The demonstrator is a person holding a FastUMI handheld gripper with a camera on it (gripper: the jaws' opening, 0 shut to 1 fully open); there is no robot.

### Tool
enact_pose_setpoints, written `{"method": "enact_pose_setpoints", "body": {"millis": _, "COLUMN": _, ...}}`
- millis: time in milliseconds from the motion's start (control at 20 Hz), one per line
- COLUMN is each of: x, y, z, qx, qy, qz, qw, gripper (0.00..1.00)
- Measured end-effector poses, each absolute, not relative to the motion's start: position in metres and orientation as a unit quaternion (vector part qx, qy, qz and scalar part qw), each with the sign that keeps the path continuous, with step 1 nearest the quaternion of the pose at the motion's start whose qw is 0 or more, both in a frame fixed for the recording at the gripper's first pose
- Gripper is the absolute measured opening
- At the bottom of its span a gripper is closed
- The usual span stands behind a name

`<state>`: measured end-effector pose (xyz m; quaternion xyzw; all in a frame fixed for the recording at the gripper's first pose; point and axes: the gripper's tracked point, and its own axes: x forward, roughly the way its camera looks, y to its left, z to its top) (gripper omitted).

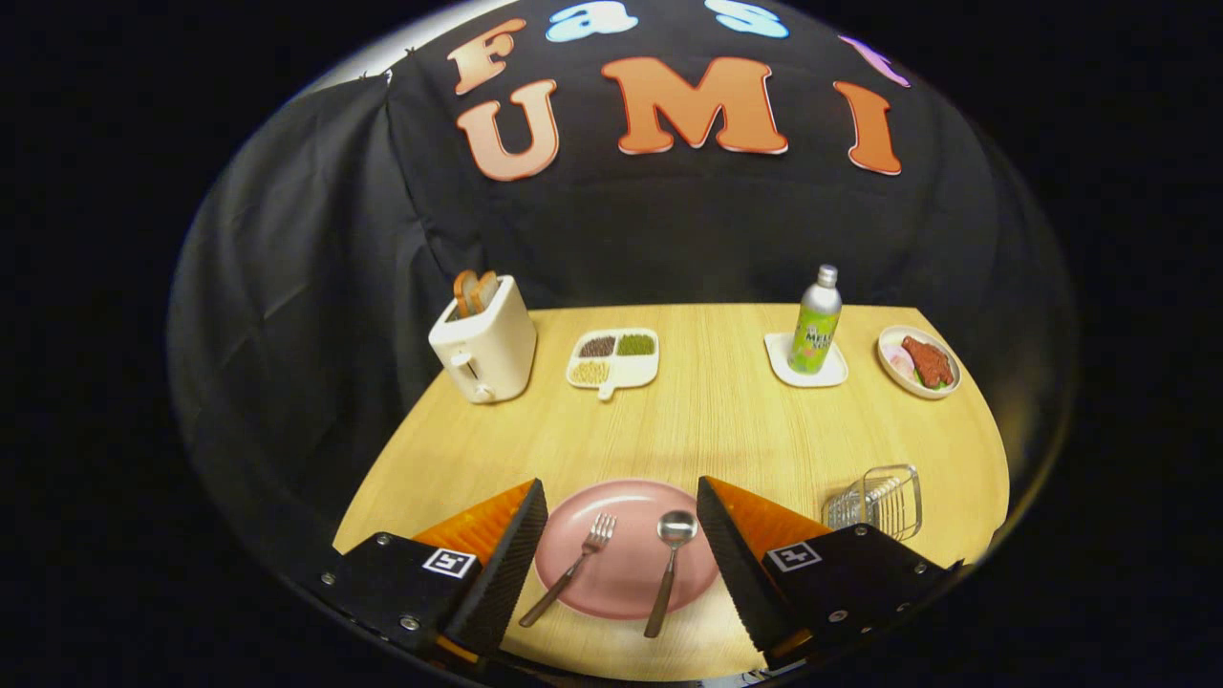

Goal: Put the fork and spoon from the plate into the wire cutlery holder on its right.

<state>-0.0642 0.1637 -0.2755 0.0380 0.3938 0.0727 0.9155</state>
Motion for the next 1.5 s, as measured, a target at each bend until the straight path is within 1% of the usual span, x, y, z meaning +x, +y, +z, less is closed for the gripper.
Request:
{"method": "enact_pose_setpoints", "body": {"millis": 150, "x": -0.084, "y": 0.165, "z": -0.319, "qx": 0.012, "qy": 0.456, "qz": 0.071, "qw": 0.887, "gripper": 0.92}}
{"method": "enact_pose_setpoints", "body": {"millis": 350, "x": -0.105, "y": 0.167, "z": -0.362, "qx": -0.015, "qy": 0.527, "qz": 0.07, "qw": 0.847, "gripper": 0.85}}
{"method": "enact_pose_setpoints", "body": {"millis": 450, "x": -0.108, "y": 0.165, "z": -0.375, "qx": -0.027, "qy": 0.55, "qz": 0.066, "qw": 0.832, "gripper": 0.8}}
{"method": "enact_pose_setpoints", "body": {"millis": 500, "x": -0.107, "y": 0.164, "z": -0.38, "qx": -0.031, "qy": 0.558, "qz": 0.064, "qw": 0.827, "gripper": 0.76}}
{"method": "enact_pose_setpoints", "body": {"millis": 600, "x": -0.105, "y": 0.16, "z": -0.389, "qx": -0.038, "qy": 0.577, "qz": 0.06, "qw": 0.814, "gripper": 0.71}}
{"method": "enact_pose_setpoints", "body": {"millis": 750, "x": -0.108, "y": 0.151, "z": -0.406, "qx": -0.048, "qy": 0.609, "qz": 0.052, "qw": 0.79, "gripper": 0.67}}
{"method": "enact_pose_setpoints", "body": {"millis": 900, "x": -0.111, "y": 0.147, "z": -0.42, "qx": -0.047, "qy": 0.638, "qz": 0.044, "qw": 0.768, "gripper": 0.59}}
{"method": "enact_pose_setpoints", "body": {"millis": 1150, "x": -0.115, "y": 0.143, "z": -0.43, "qx": -0.051, "qy": 0.671, "qz": 0.04, "qw": 0.739, "gripper": 0.52}}
{"method": "enact_pose_setpoints", "body": {"millis": 1250, "x": -0.117, "y": 0.143, "z": -0.434, "qx": -0.048, "qy": 0.681, "qz": 0.037, "qw": 0.73, "gripper": 0.47}}
{"method": "enact_pose_setpoints", "body": {"millis": 1300, "x": -0.117, "y": 0.143, "z": -0.436, "qx": -0.049, "qy": 0.685, "qz": 0.035, "qw": 0.726, "gripper": 0.4}}
{"method": "enact_pose_setpoints", "body": {"millis": 1350, "x": -0.119, "y": 0.142, "z": -0.436, "qx": -0.048, "qy": 0.689, "qz": 0.035, "qw": 0.722, "gripper": 0.37}}
{"method": "enact_pose_setpoints", "body": {"millis": 1400, "x": -0.12, "y": 0.142, "z": -0.437, "qx": -0.05, "qy": 0.692, "qz": 0.034, "qw": 0.719, "gripper": 0.32}}
{"method": "enact_pose_setpoints", "body": {"millis": 1450, "x": -0.121, "y": 0.14, "z": -0.438, "qx": -0.052, "qy": 0.695, "qz": 0.032, "qw": 0.716, "gripper": 0.29}}
{"method": "enact_pose_setpoints", "body": {"millis": 1500, "x": -0.122, "y": 0.139, "z": -0.437, "qx": -0.053, "qy": 0.699, "qz": 0.027, "qw": 0.713, "gripper": 0.23}}
